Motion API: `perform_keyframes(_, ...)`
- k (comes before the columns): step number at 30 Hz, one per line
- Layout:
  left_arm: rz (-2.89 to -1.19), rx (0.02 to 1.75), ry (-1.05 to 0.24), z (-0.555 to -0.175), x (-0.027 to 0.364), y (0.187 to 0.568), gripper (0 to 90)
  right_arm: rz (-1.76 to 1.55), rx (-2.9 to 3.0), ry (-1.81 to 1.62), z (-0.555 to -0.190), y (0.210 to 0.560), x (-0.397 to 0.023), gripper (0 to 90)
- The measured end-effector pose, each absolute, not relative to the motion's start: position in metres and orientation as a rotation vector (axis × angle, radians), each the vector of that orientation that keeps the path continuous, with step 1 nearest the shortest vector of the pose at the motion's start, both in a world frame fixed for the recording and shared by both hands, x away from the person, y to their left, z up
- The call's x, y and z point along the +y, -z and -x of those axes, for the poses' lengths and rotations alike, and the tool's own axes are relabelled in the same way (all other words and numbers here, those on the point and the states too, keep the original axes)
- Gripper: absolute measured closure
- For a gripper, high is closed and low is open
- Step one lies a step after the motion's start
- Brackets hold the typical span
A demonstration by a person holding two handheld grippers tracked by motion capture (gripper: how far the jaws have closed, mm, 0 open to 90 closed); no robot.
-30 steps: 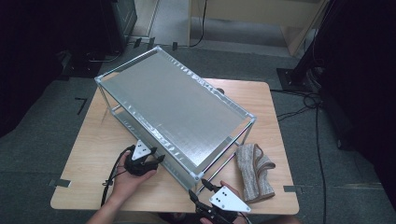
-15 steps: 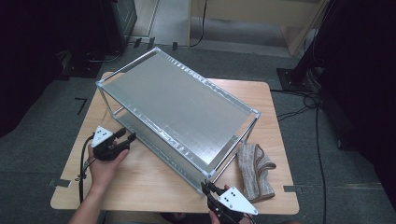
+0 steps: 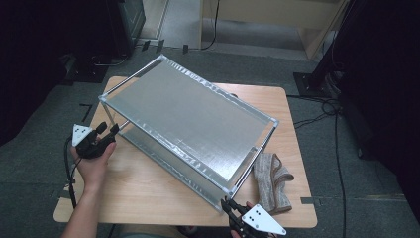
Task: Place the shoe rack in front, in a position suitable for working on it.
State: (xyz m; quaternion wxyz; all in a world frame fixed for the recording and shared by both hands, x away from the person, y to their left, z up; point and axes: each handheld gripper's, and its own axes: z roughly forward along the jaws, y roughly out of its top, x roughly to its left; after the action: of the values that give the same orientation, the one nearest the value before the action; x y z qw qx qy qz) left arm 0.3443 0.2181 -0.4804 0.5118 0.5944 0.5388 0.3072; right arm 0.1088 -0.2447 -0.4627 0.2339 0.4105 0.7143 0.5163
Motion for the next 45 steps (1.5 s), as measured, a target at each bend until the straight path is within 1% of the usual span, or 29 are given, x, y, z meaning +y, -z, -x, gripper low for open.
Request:
perform_keyframes(4,-1.452,1.270,-0.772,-0.356,0.214,0.481,55.3,-1.103,1.983,-1.427,-0.103,0.462,-0.250,81.0)
perform_keyframes(6,-1.448,1.270,-0.781,-0.357,0.214,0.481,61.9,-1.100,1.989,-1.426,-0.102,0.462,-0.251,81.0)
perform_keyframes(7,-1.435,1.274,-0.780,-0.358,0.214,0.481,61.9,-1.094,1.994,-1.426,-0.101,0.462,-0.252,81.0)
perform_keyframes(8,-1.433,1.290,-0.786,-0.359,0.215,0.482,66.1,-1.096,1.995,-1.427,-0.099,0.462,-0.254,81.0)
perform_keyframes(9,-1.421,1.327,-0.774,-0.361,0.218,0.483,67.5,-1.092,1.999,-1.429,-0.098,0.462,-0.258,80.9)
perform_keyframes(10,-1.412,1.322,-0.756,-0.362,0.218,0.484,64.6,-1.098,2.000,-1.429,-0.097,0.462,-0.260,80.8)
perform_keyframes(11,-1.412,1.322,-0.756,-0.362,0.218,0.484,65.7,-1.098,2.000,-1.429,-0.097,0.462,-0.260,80.8)
perform_keyframes(13,-1.435,1.297,-0.775,-0.362,0.215,0.485,73.6,-1.091,2.010,-1.439,-0.098,0.462,-0.264,80.6)
perform_keyframes(14,-1.449,1.286,-0.786,-0.361,0.213,0.485,73.6,-1.091,2.010,-1.439,-0.098,0.462,-0.264,80.6)
perform_keyframes(15,-1.464,1.279,-0.780,-0.360,0.213,0.484,77.1,-1.095,2.007,-1.430,-0.099,0.462,-0.265,80.7)
perform_keyframes(20,-1.508,1.257,-0.791,-0.355,0.215,0.483,78.4,-1.128,1.983,-1.405,-0.102,0.462,-0.271,80.6)
perform_keyframes(26,-1.498,1.258,-0.778,-0.344,0.225,0.483,78.6,-1.165,1.947,-1.371,-0.112,0.462,-0.274,80.5)
perform_keyframes(30,-1.465,1.267,-0.722,-0.335,0.239,0.485,77.7,-1.193,1.920,-1.369,-0.124,0.463,-0.275,80.2)
perform_keyframes(37,-1.473,1.275,-0.738,-0.306,0.262,0.484,77.9,-1.264,1.845,-1.349,-0.153,0.466,-0.271,79.1)
perform_keyframes(39,-1.473,1.277,-0.739,-0.302,0.265,0.484,77.9,-1.296,1.815,-1.331,-0.162,0.467,-0.270,75.9)
perform_keyframes(40,-1.474,1.278,-0.741,-0.298,0.266,0.484,77.9,-1.296,1.815,-1.331,-0.162,0.467,-0.270,75.9)
perform_keyframes(43,-1.477,1.280,-0.745,-0.287,0.267,0.484,78.0,-1.326,1.743,-1.216,-0.177,0.467,-0.271,64.4)
perform_keyframes(45,-1.479,1.288,-0.743,-0.279,0.266,0.483,77.9,-1.366,1.718,-1.219,-0.178,0.468,-0.272,60.4)
